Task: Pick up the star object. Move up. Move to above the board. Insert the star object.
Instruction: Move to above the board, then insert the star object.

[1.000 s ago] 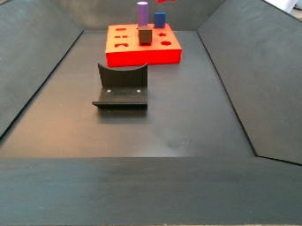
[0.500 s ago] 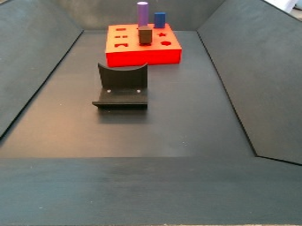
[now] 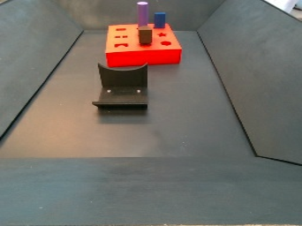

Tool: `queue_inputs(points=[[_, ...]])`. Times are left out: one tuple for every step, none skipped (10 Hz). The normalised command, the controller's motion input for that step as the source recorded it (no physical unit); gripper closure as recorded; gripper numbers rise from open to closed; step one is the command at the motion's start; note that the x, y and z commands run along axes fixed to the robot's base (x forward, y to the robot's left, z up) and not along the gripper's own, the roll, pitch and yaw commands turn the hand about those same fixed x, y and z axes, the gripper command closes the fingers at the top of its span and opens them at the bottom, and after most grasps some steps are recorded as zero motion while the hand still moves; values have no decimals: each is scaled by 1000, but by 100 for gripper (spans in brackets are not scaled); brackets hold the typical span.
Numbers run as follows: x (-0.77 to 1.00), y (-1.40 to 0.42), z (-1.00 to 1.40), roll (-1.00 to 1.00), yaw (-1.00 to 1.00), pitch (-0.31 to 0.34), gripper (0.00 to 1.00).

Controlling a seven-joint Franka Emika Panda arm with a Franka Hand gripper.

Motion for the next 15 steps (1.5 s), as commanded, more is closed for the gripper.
queue_inputs(points=[[-117,-1000,-33,9,8,-55,100],[-120,-1000,-35,-3,7,-51,100],[-119,-1000,-39,-2,8,-47,100],[-113,-1000,-45,-3,7,-39,100],[-102,-1000,-53,-11,6,-22,100],[-62,-789,-41,-2,8,0,100],[-10,-505,-21,3,8,14,100],[41,-213,-11,1,6,19,100],[0,40,0,0,0,0,100],[0,211,0,0,71,0,100],[0,243,-371,0,3,0,100],[-29,163,-860,-31,0,-194,100],[-26,137,-883,-17,0,-186,100],[-11,129,-869,-26,0,-194,100],[-11,174,-894,-1,0,-177,100]])
